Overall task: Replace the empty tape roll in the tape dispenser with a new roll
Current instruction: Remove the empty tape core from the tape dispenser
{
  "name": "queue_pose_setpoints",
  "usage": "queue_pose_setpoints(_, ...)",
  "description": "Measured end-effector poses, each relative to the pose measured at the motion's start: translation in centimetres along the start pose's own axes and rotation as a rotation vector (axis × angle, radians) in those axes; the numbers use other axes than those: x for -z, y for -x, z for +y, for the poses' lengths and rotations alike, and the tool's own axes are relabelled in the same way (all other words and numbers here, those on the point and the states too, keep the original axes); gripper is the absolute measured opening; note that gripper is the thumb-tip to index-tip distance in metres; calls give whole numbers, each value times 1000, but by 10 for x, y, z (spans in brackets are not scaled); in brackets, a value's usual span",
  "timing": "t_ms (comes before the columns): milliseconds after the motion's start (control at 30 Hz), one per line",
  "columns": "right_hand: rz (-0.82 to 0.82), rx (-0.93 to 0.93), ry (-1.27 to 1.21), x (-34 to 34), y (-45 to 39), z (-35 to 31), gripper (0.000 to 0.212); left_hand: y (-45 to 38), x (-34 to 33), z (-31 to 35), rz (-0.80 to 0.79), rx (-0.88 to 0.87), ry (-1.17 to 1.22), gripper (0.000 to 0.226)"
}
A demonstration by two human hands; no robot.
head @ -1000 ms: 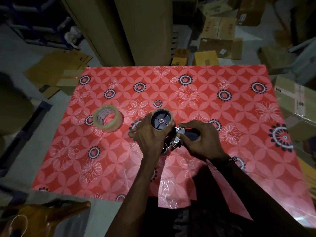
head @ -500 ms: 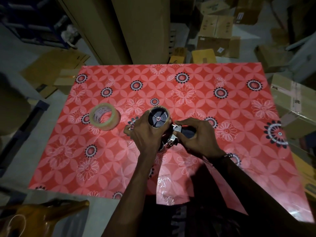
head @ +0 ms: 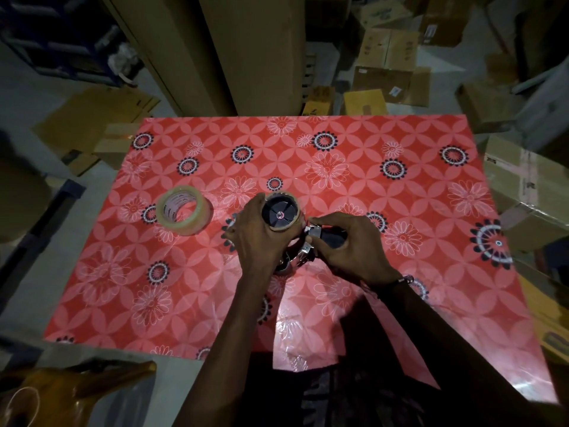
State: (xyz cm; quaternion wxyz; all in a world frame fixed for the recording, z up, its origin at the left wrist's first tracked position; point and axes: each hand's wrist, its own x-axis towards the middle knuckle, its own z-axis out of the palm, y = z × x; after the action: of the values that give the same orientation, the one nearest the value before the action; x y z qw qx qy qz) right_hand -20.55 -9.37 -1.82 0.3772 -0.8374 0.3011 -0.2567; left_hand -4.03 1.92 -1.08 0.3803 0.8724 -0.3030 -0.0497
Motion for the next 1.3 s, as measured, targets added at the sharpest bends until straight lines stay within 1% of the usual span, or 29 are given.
queue_pose_setpoints(33, -10, 0, -2, 0, 0, 0, 34, 2, 1, 0, -28, -7, -20, 92)
queue_pose_setpoints(67, -17, 1, 1, 0, -1, 1, 33, 4, 1, -1, -52, -15, -38, 98)
queue_pose_setpoints(167, -21, 10, 1, 1, -2, 1, 33, 7, 6, -4, -44, -34, -41, 95)
queue_pose_setpoints(300, -23, 14, 0, 1, -2, 0, 34, 6, 11, 0, -14, 67, -106, 104)
queue_pose_setpoints(367, -21, 15, -2, 0, -2, 1, 34, 5, 11, 3, -20, 98, -123, 102)
queue_pose_setpoints(533, -25, 11, 1, 0, -2, 3, 35, 1, 10, -1, -90, 114, -108, 91)
queue_pose_setpoints(700, -34, 6, -3, 1, -2, 0, 34, 2, 9, 3, -19, 91, -29, 94)
queue_pose_setpoints(767, -33, 5, 2, 1, -2, 0, 34, 3, 5, 6, -5, 82, 17, 88)
queue_pose_setpoints(900, -24, 0, -1, -1, -2, 1, 32, 4, 0, 6, 65, 50, -52, 79)
queue_pose_setpoints(1067, -28, -13, -14, -2, -3, 3, 33, 3, 6, 14, 82, 38, -25, 65)
queue_pose_setpoints(1200, -20, -15, -3, -3, -3, 2, 32, 0, 6, 14, 100, 104, 20, 68)
queue_pose_setpoints(1300, -30, -17, -1, -2, -3, 3, 33, 1, 4, 14, 97, 68, -18, 70)
